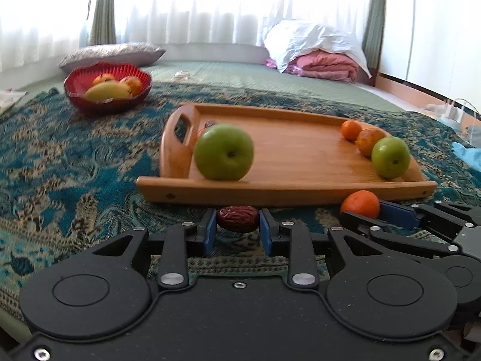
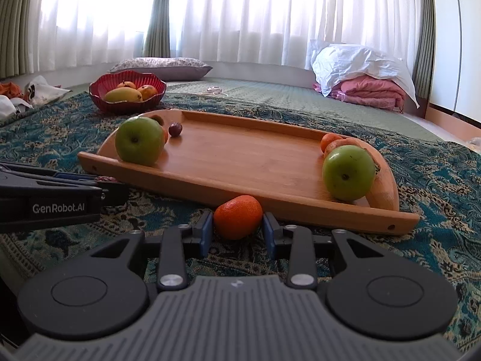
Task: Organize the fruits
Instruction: 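Grasp the tangerine with the right tool while the left tool grasps the red date, then lift the tangerine and date and carry both over the tray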
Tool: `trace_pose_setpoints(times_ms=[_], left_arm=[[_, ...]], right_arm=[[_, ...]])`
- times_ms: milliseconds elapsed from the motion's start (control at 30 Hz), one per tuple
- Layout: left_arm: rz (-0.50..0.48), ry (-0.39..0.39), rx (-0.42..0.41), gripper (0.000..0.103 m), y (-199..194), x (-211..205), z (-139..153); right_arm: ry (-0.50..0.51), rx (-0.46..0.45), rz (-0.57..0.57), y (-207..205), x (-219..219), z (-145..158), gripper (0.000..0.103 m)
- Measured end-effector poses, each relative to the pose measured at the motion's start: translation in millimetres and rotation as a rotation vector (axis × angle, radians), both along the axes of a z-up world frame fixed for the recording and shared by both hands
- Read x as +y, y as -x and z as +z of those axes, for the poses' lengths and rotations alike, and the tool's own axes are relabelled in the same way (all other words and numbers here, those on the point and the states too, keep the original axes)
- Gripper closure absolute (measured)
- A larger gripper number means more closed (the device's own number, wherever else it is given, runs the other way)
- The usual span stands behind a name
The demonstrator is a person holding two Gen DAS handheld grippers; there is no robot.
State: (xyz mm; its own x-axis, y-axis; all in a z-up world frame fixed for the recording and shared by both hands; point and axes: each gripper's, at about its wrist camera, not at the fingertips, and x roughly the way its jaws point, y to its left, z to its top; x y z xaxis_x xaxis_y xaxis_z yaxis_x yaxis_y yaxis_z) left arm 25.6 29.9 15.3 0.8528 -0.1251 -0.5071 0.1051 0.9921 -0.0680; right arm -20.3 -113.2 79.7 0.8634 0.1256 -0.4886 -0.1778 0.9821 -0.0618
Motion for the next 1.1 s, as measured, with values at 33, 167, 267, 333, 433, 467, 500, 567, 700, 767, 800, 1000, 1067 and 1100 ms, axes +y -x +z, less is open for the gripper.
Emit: trace_pose_setpoints(times_ms=[33,167,267,333,433,467,500,567,700,767,800,1000,1067,1100], left_arm=[[-0.008,-0.006,-0.009,0.075,1,-2,2],[-0.029,0.001,-0.025,0.075,1,-9,9],[-0.037,0.002,-0.042,0.075,0,-13,15],[-0.041,0.001,-0.050,0.075,-2,-15,19],[-0.047,-0.008,-0.060,0.075,-6,-19,23],[-0.048,-0.011,-0.062,0.075,-8,-21,24],[-0.049,-0.012,-0.062,0.075,-10,-22,25],[-0.049,-0.008,-0.060,0.075,-15,-24,26],[-0.055,0.005,-0.053,0.075,-25,-29,27],[-0.061,0.007,-0.057,0.075,-31,-33,29],[-0.064,0.007,-0.058,0.075,-33,-35,29],[-0.069,0.010,-0.062,0.075,-50,-40,32],[-0.069,0.007,-0.062,0.075,-57,-42,33],[-0.069,0.006,-0.062,0.075,-60,-43,33]], right_arm=[[-0.001,-0.006,0.001,1,0,1,0.064],[-0.009,-0.032,-0.002,4,-1,8,0.064],[-0.022,-0.051,-0.017,2,-4,15,0.064],[-0.029,-0.062,-0.028,0,-7,19,0.064],[-0.041,-0.070,-0.045,-5,-12,24,0.064],[-0.044,-0.071,-0.050,-6,-13,25,0.064],[-0.045,-0.072,-0.055,-8,-14,26,0.064],[-0.048,-0.070,-0.065,-12,-16,26,0.064],[-0.060,-0.064,-0.079,-20,-20,27,0.064],[-0.061,-0.065,-0.081,-23,-21,27,0.064],[-0.061,-0.065,-0.081,-25,-22,27,0.064],[-0.076,-0.064,-0.095,-38,-27,28,0.064],[-0.075,-0.065,-0.099,-42,-29,29,0.064],[-0.075,-0.065,-0.101,-44,-29,29,0.064]])
